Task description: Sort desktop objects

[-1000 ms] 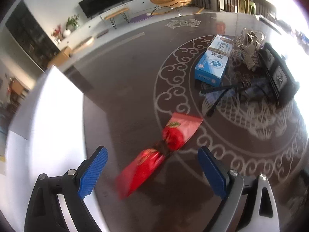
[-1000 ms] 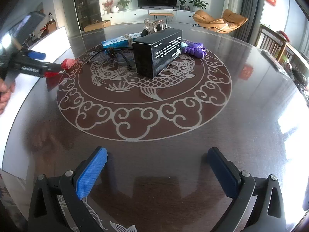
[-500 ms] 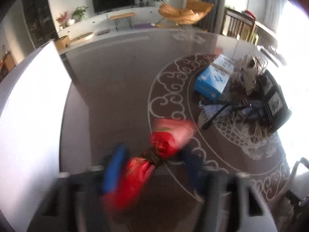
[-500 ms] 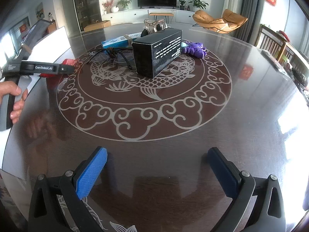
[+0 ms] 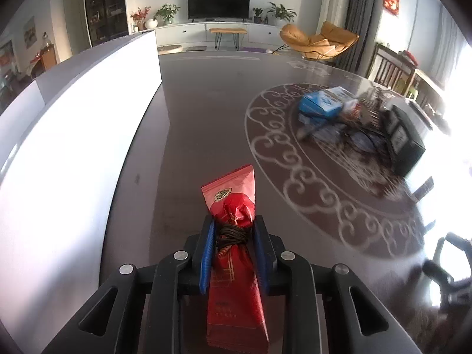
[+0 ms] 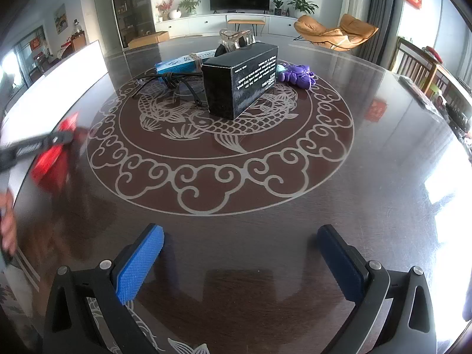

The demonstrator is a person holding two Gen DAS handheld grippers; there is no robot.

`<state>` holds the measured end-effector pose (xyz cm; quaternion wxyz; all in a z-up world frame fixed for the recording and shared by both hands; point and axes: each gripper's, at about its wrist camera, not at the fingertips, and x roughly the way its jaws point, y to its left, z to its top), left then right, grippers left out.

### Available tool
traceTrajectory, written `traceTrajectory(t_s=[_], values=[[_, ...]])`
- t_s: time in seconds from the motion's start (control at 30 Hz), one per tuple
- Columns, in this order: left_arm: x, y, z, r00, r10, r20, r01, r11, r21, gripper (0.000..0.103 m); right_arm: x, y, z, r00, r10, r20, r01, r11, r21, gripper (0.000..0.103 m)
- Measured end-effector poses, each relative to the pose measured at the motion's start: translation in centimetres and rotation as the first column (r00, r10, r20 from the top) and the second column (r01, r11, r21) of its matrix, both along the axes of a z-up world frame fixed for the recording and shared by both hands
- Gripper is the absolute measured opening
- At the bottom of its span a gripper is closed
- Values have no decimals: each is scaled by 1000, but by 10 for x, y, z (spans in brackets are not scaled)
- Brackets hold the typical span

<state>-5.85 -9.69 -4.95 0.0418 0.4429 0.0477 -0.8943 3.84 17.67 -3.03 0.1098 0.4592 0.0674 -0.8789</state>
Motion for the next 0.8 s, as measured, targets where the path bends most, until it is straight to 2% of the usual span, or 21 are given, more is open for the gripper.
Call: traceTrajectory(t_s=[0.03,0.1,0.13,0.17,0.3,0.5,0.8], values=[[3,2,-1,1000,-11,-4,10,1000,-11,32,0,0,0,1000,0,0,0,1000,1,103],[2,6,-3,999,-37,-4,37,999,-21,58,0,0,0,1000,0,0,0,1000,0,103],[-1,8,-6,999,-39,11,39,999,-35,78,0,0,0,1000,0,0,0,1000,0,103],[-2,8,-7,999,-35,20,36,998,-42,81,0,0,0,1000,0,0,0,1000,0,103],[-7,11,-8,999,-40,28,42,998,-49,86,0,-1,0,1000,-1,-1,1,1000,1,103],[-4,7,-13,998,-26,53,28,999,-43,102,-1,-1,0,1000,-1,-1,1,1000,1,103],[-4,6,-14,998,-28,58,31,999,-44,103,-1,-1,-1,1000,-2,-1,2,1000,1,103]])
